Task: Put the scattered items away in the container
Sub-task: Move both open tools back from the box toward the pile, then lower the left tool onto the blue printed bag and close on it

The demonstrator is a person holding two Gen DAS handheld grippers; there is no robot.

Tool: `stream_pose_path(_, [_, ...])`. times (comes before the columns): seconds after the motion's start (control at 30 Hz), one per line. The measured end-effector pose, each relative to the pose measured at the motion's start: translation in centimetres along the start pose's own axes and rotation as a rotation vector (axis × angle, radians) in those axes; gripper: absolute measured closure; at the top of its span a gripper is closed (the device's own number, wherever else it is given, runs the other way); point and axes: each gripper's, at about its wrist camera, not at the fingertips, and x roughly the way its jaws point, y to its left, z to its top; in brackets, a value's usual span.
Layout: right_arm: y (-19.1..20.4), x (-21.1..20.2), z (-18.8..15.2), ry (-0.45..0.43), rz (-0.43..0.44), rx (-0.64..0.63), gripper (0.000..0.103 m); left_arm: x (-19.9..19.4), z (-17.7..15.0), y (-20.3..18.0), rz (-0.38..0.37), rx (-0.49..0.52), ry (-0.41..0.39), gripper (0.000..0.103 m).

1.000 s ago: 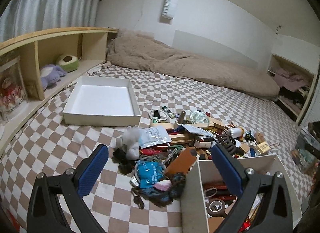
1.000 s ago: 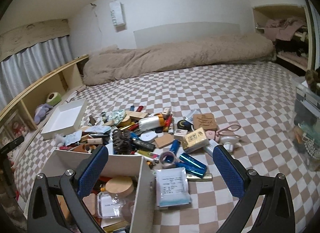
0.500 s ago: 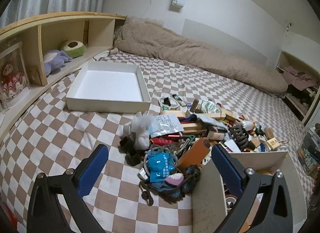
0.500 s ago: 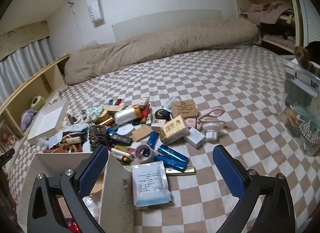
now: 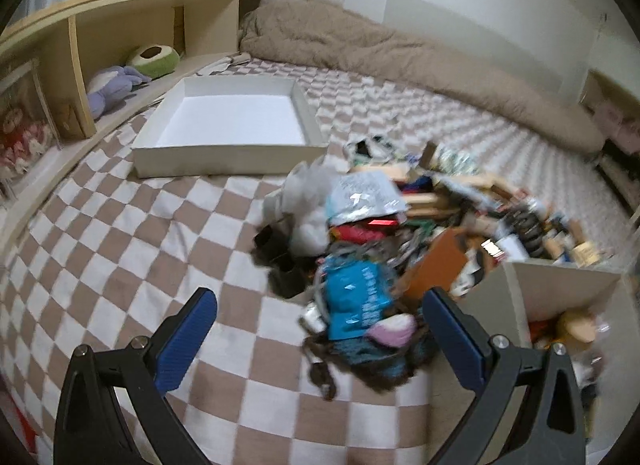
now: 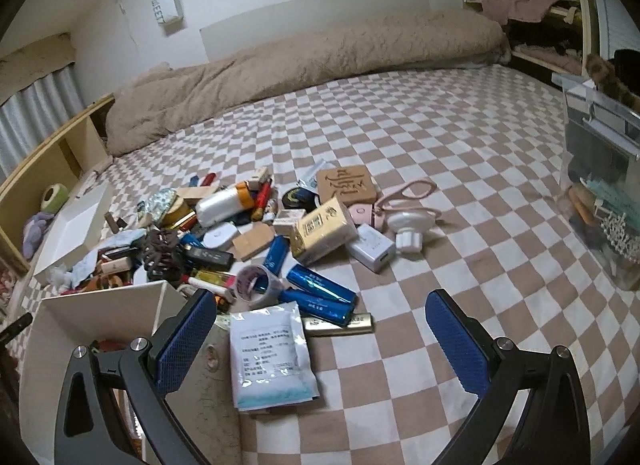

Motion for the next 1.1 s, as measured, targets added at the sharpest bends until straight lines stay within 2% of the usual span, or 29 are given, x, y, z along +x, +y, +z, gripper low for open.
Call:
stream_pose_path(0.2, [0.1,1.0,-0.5,0.019,-0.005,-0.014,0.000,1.8,-0.7,-0.1,-0.042,0.014,0.030,0.000])
stream_pose_path(0.3, [0.4,1.4,-0.8,0.026,-0.015,-0.030,0.000,2.4,-0.7,-0.1,-0.062,0.010,0.035,0.003])
stream_pose_path(0.4, [0.5,1.8,-1.0,0.035,-0.023,-0.042,0.000,3.1,-0.7,-0.5,-0.065,0.028,0.042,0.022])
stream_pose_path(0.47, [0.5,2.0,-1.1,0.044,-0.027,-0.043,0.000,3.6,-0.7,-0.8,-0.063,0.049,0.049,0.028])
stream_pose_path(0.53, [0.4,2.2,-1.1,0.050,-0.031,-0.041,0.000,4.1,-0.8,-1.1,-0.065,0.066,0.061,0.039])
stream_pose_path(0.63, [0.3,2.4,-1.1,0.054,-0.034,-0.036,0.000,4.9,-0.8,-1.5,-0.077,0.086,0.076,0.046])
stream_pose_path(0.87, [0.3,2.7,-1.2,0.066,-0.041,-0.039,0.000,6.3,-1.1,-3.1,-0.094,0.135,0.096,0.046])
stream_pose_path(1.1, [0.6,3.1,-1.4,0.080,-0.043,-0.049,0.000,7.3,-1.4,-4.9,-0.005,0.224,0.078,0.045])
